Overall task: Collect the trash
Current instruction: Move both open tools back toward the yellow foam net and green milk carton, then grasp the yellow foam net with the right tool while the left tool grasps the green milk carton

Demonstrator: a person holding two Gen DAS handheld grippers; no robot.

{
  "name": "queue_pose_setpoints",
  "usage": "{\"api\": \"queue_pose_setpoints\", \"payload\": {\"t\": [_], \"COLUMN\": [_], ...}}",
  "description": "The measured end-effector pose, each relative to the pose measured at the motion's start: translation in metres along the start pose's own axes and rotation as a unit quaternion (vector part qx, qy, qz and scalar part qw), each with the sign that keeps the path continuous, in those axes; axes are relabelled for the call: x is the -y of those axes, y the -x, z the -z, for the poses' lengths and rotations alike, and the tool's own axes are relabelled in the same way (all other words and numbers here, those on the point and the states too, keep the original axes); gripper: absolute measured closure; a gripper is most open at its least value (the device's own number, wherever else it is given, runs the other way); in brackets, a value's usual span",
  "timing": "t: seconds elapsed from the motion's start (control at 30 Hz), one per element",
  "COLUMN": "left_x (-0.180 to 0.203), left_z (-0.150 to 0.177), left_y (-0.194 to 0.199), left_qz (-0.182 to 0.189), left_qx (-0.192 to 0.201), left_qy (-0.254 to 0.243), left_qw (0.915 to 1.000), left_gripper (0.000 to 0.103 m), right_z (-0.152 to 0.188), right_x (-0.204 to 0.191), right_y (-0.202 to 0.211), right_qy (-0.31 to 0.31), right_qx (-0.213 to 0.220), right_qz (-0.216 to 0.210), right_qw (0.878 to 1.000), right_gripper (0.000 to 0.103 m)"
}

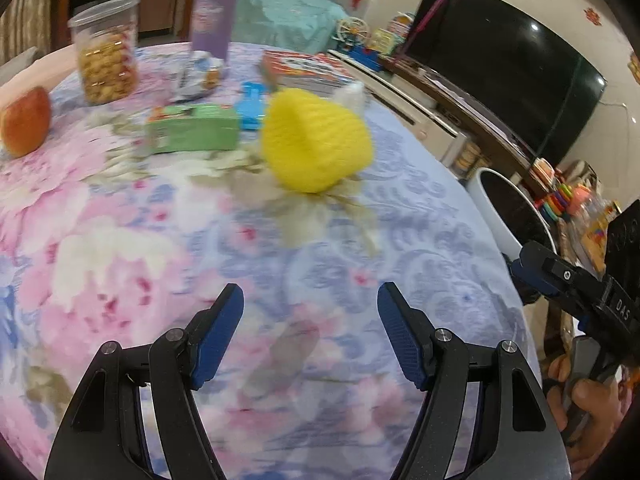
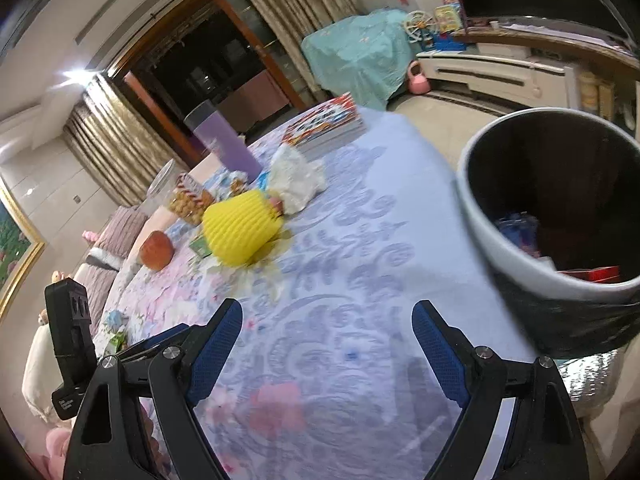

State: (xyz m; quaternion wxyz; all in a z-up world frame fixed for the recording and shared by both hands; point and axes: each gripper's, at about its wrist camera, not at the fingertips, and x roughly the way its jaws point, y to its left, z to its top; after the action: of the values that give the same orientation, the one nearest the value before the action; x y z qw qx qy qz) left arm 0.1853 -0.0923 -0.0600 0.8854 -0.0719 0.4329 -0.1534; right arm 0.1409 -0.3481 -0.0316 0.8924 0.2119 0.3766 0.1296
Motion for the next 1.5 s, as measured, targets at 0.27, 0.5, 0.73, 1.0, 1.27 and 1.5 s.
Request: {"api": "queue_pose_setpoints", "payload": {"t": [0.27,0.5,0.73,1.0,1.27,1.5], "left_x": [-0.044,-0.069,-0.087,-0.103,-0.117,-0.118], "left_z": [-0.004,-0.011,-0.024,-0.054,-0.100,-0.121], "left_y": [0.008,0.007,0.000,-0.013,-0.047,-0.083], "left_qz": [-0.023,-0.039,-0.051,-0.058,-0.039,-0.021], "left_qx": [0.010,0.010,0.009,0.011,-0.002,-0.025], "left_qy": [0.026,0.032,0.029,0.005,-0.056,-0.097], "left_qw": [0.9994,0.9987,0.9982,0.9982,0.9977,0.9948], "left_gripper": [0.032,0.032,0.032,0.031,0.016,0.013], "right_z": [0.003,0.001,-0.007,-0.021,-0.032,-0.042], "right_x": [-0.029,-0.043,-0.059,-0.067,-0.068,-0.062], "right_y": [-0.026,-0.042,-0.058,-0.079,-0.103,-0.123], "right_qy": [0.015,0.015,0.023,0.018,0.001,-0.021], "right_qx": [-0.016,-0.019,-0.023,-0.031,-0.047,-0.056], "right_qz": [-0.017,-0.027,-0.040,-0.052,-0.073,-0.092], "right_qw": [1.000,0.999,0.999,0.998,0.996,0.994], "right_gripper": [0.015,0.015,0.015,0.015,0.015,0.016]}}
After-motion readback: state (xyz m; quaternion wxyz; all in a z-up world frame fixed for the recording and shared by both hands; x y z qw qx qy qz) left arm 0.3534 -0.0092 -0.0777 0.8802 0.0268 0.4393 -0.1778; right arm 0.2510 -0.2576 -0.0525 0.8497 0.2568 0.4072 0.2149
